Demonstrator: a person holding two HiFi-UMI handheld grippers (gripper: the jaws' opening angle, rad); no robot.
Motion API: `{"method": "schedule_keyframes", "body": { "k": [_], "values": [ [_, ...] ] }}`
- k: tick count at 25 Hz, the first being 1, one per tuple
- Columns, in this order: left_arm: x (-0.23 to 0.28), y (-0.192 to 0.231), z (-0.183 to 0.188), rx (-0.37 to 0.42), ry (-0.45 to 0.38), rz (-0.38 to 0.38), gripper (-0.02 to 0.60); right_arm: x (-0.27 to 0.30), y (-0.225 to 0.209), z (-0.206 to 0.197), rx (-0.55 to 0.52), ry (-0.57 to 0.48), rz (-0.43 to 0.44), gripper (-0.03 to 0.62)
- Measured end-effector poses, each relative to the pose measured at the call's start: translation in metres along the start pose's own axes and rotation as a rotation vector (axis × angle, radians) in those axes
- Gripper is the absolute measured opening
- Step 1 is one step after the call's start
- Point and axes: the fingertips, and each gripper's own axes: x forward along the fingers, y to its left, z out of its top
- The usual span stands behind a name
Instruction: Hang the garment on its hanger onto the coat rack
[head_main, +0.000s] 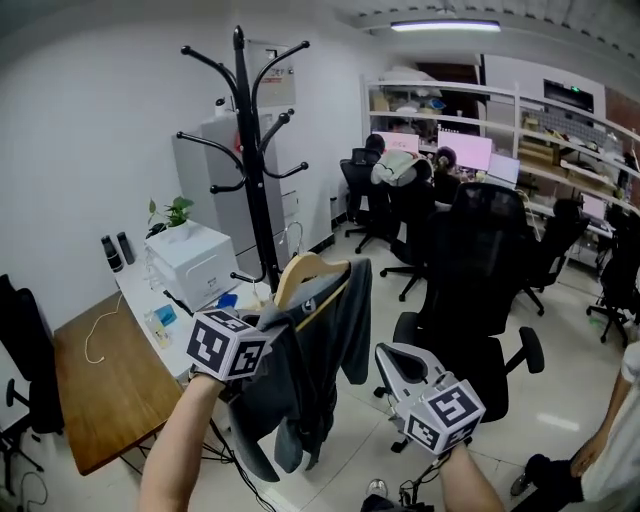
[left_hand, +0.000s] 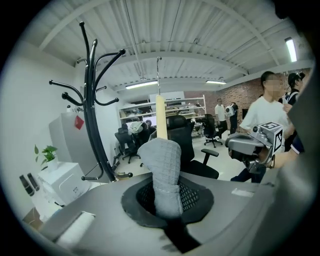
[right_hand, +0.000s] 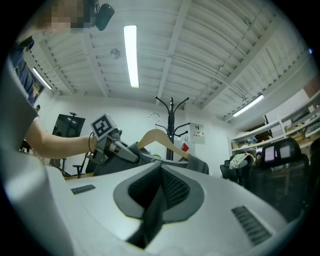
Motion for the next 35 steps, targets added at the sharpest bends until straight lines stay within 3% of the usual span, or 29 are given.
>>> {"method": "schedule_keyframes", "body": {
  "k": [9, 18, 26, 35],
  "values": [
    [0.099, 0.07, 0.077, -0.048, -0.016, 0.077, 0.018, 0.073, -0.082, 0.005, 0.001, -0.073, 0.075, 0.014],
    [0.156, 0.136, 0.137, -0.087, -0.015, 0.187, 0.018, 0.13, -0.133, 0.018, -0.019, -0.111, 0.167, 0.014],
    [0.179, 0.179, 0.128, -0.158, 0.026, 0.236, 0.018, 0.169, -0.141, 0.01, 0.009, -0.127, 0.189, 0.014],
    [0.173, 0.191, 0.095, -0.231, 0.022, 0.312, 0.018, 0.188, -0.132, -0.002, 0.033, -0.115, 0.221, 0.014]
  ]
}}
